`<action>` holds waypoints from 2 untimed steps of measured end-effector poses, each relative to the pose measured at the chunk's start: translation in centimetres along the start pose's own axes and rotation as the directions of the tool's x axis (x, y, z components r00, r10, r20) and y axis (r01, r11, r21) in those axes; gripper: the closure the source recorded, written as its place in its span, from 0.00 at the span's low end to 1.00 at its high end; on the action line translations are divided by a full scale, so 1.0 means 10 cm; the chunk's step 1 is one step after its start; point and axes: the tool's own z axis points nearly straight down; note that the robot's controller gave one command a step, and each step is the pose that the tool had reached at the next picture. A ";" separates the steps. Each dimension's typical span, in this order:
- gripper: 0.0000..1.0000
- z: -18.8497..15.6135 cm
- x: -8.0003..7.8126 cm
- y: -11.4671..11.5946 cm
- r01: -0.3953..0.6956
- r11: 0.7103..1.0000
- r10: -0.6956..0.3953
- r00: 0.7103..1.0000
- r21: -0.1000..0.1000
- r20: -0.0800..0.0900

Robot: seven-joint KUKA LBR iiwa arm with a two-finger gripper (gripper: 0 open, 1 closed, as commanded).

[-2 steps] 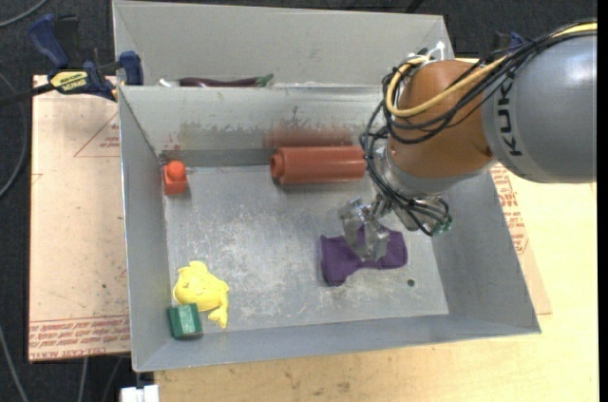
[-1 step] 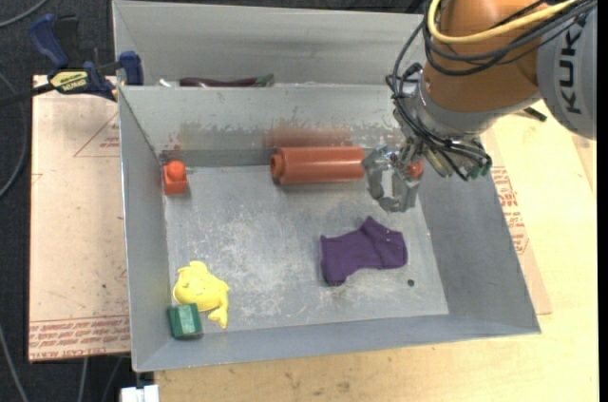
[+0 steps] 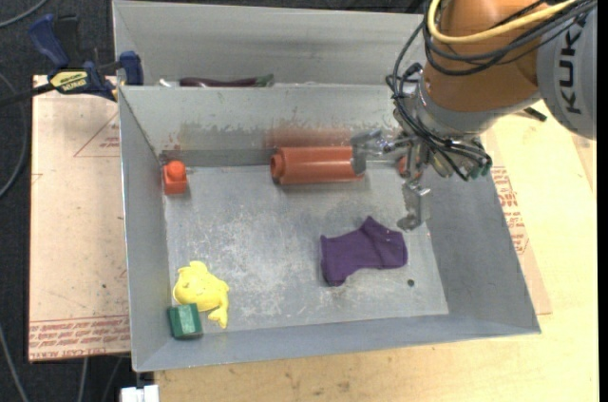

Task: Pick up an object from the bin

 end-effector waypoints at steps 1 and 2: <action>0.00 0.00 0.00 0.00 0.000 1.000 0.000 1.000 0.000 0.000; 0.00 0.16 -0.05 0.14 0.112 0.994 -0.112 0.994 0.006 0.005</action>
Offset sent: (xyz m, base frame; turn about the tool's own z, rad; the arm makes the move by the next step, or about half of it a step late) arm -0.0101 0.0514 -0.0535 -0.3361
